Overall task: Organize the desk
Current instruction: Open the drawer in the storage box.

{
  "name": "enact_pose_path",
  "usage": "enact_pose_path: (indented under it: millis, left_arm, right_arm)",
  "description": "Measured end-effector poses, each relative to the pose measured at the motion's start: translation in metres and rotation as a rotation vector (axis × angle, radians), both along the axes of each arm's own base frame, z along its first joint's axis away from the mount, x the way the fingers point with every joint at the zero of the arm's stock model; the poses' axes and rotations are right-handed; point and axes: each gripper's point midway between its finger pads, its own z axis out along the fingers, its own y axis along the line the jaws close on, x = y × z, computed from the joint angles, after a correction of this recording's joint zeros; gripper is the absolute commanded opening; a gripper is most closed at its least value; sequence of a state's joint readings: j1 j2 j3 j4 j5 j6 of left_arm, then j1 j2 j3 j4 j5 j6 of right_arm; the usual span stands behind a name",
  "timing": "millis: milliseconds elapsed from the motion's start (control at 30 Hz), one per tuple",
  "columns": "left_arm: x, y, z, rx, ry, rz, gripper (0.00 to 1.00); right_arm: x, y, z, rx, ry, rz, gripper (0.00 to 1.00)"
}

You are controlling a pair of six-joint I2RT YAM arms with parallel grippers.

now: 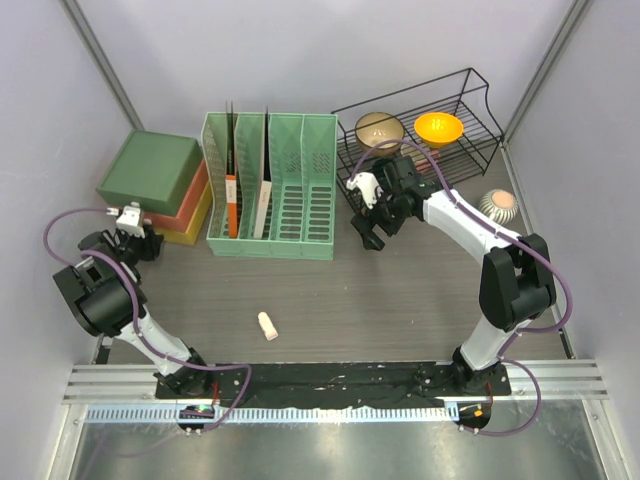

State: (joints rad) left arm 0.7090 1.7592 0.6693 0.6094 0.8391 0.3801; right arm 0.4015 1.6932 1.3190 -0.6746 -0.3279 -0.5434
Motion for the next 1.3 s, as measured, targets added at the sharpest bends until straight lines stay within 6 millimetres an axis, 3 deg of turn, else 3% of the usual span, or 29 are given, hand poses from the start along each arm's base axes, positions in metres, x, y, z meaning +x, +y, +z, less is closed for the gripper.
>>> enact_pose_path:
  millis: [533,833,900,1033,1100,1300]
  left_arm:
    - [-0.008,0.001,-0.007,0.015,0.033,-0.028,0.33]
    - [-0.015,0.009,0.006,0.036,0.008,-0.019,0.31]
    - [-0.016,0.010,0.008,0.039,0.006,-0.021,0.33]
    - [-0.019,0.007,0.007,0.043,0.009,-0.035,0.52]
    - [-0.020,0.005,0.005,0.040,0.014,-0.043,0.56]
    - [-0.020,0.004,0.004,0.051,0.008,-0.059,0.57]
  right_arm:
    - [-0.001,0.001,-0.001,0.006,0.005,0.004,1.00]
    - [-0.001,0.002,-0.004,0.007,0.016,0.008,1.00]
    - [-0.001,0.002,-0.006,0.005,0.021,0.008,1.00]
    - [-0.002,0.002,-0.008,0.003,0.026,0.008,1.00]
    - [-0.002,0.002,-0.008,0.003,0.026,0.008,1.00]
    - [-0.002,0.002,-0.010,0.003,0.033,0.009,1.00]
